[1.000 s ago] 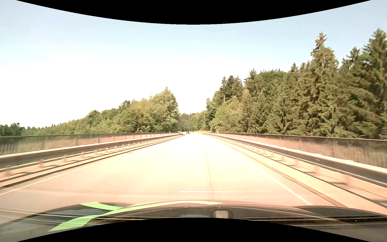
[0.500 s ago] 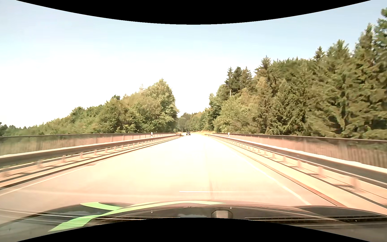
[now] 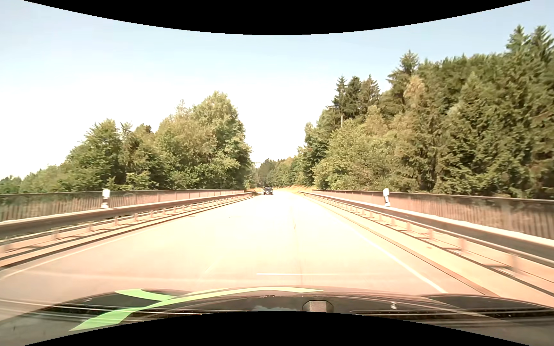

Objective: Follow the waypoints while adhering to traffic rules and regulations

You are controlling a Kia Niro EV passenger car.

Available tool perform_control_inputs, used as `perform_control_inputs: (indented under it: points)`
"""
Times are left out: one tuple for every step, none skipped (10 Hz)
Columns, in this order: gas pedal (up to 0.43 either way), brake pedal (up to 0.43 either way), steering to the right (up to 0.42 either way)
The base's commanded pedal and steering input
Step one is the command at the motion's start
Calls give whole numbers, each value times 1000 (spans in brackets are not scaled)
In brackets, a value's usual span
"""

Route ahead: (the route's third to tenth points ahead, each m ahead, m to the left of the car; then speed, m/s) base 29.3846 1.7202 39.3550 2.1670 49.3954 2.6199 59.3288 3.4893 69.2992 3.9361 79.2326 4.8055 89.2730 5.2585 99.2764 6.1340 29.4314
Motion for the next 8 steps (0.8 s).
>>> perform_control_inputs:
  points:
    - [268,0,-9]
    - [268,0,-10]
    - [260,0,-9]
    - [240,0,-9]
    - [228,0,-9]
    - [228,0,-9]
    - [240,0,-9]
    - [248,0,-9]
